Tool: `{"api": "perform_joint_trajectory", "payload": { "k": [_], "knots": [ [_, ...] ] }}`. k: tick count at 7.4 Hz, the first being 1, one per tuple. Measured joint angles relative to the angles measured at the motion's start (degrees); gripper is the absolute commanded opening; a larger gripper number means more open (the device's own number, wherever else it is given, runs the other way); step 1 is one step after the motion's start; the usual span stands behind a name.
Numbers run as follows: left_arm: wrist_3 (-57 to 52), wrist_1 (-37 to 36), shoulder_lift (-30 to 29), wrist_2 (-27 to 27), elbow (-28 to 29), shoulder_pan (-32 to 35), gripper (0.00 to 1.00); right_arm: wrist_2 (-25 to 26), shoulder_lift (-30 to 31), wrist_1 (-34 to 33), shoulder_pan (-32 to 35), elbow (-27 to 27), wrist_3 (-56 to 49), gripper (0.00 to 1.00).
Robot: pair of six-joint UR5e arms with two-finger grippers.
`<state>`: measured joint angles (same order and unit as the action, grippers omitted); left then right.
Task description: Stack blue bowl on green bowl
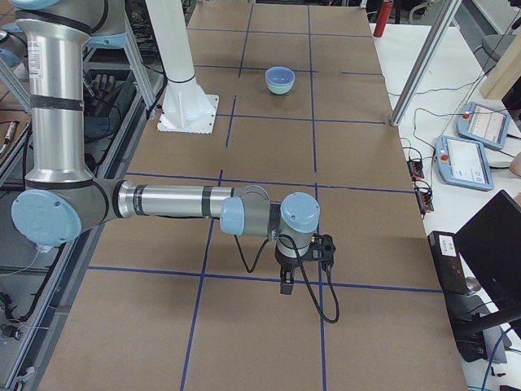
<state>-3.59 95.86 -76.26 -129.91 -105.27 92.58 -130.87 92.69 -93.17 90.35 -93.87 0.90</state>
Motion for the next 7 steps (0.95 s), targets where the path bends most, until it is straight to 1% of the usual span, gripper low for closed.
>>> {"api": "perform_joint_trajectory", "payload": {
  "k": [2, 7],
  "knots": [
    [-1.73, -0.49, 0.06, 0.02, 0.23, 0.24, 1.0, 0.0, 0.02, 0.0, 0.0, 0.0, -0.02, 1.0],
    [-2.12, 0.1, -0.01, 0.1, 0.71, 0.15, 1.0, 0.0, 0.04, 0.0, 0.0, 0.0, -0.02, 1.0]
  ]
}}
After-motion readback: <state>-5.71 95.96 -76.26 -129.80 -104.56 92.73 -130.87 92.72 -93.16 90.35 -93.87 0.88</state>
